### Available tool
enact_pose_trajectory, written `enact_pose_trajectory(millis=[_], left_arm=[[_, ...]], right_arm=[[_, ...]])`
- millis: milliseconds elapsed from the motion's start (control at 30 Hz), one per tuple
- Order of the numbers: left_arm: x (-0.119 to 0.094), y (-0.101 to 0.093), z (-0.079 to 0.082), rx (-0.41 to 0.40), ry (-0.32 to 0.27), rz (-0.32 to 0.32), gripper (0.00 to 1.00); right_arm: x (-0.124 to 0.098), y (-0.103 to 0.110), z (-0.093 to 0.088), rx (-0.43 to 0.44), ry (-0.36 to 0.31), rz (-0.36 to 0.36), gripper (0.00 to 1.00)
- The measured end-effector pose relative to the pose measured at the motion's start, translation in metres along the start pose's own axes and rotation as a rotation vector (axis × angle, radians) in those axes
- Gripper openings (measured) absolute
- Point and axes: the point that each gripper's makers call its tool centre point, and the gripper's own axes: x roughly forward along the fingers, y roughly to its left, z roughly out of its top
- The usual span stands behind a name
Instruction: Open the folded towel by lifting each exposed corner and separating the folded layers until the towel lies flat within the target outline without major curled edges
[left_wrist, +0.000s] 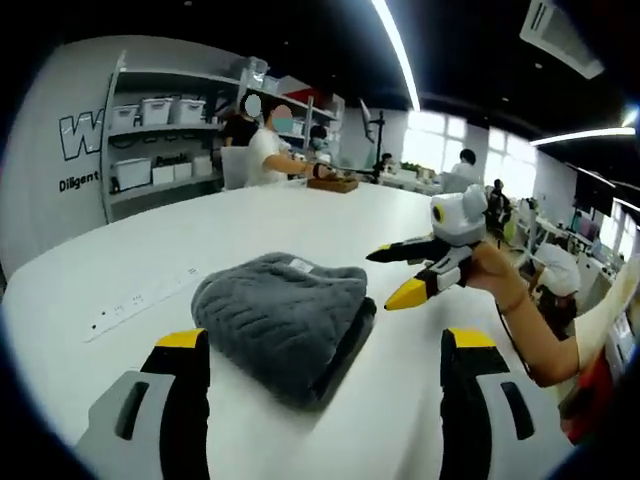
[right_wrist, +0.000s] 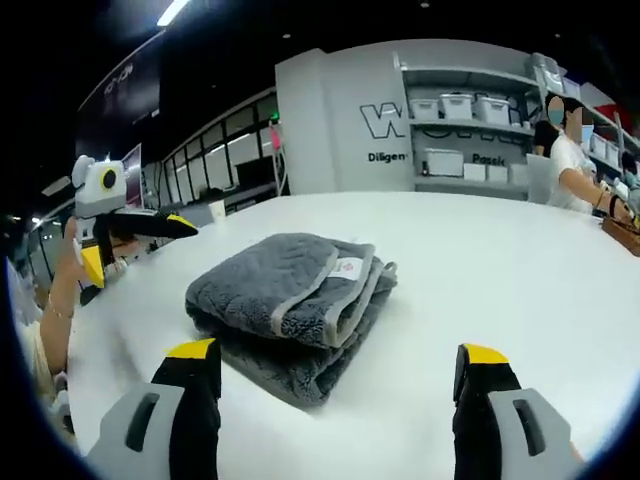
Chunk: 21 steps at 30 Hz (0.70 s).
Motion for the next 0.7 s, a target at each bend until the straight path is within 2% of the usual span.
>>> enact_pose_trajectory(millis=[200, 267, 333, 433, 600, 700], left_arm=[[0.026, -0.011, 0.002, 0.049, 0.031, -0.009, 0.93], [0.032, -0.009, 0.001, 0.056, 0.035, 0.010, 0.91], [0.039, -0.001, 0.000, 0.060, 0.045, 0.057, 0.89], [0.048, -0.001, -0.003, 0.094, 0.059, 0.070, 0.87], [0.059, -0.005, -0.007, 0.168, 0.091, 0.097, 0.79], [0.065, -0.007, -0.005, 0.187, 0.084, 0.104, 0.71]], right_arm=[[0.000, -0.004, -0.008, -0.029, 0.043, -0.021, 0.99], [0.000, -0.005, -0.009, -0.027, 0.050, -0.021, 0.99], [-0.001, -0.007, -0.009, -0.021, 0.050, -0.022, 0.99], [-0.002, -0.007, -0.008, -0.014, 0.043, -0.025, 0.98], [-0.003, -0.008, -0.009, -0.020, 0.045, -0.030, 0.98], [-0.003, -0.007, -0.010, -0.021, 0.050, -0.027, 0.98]])
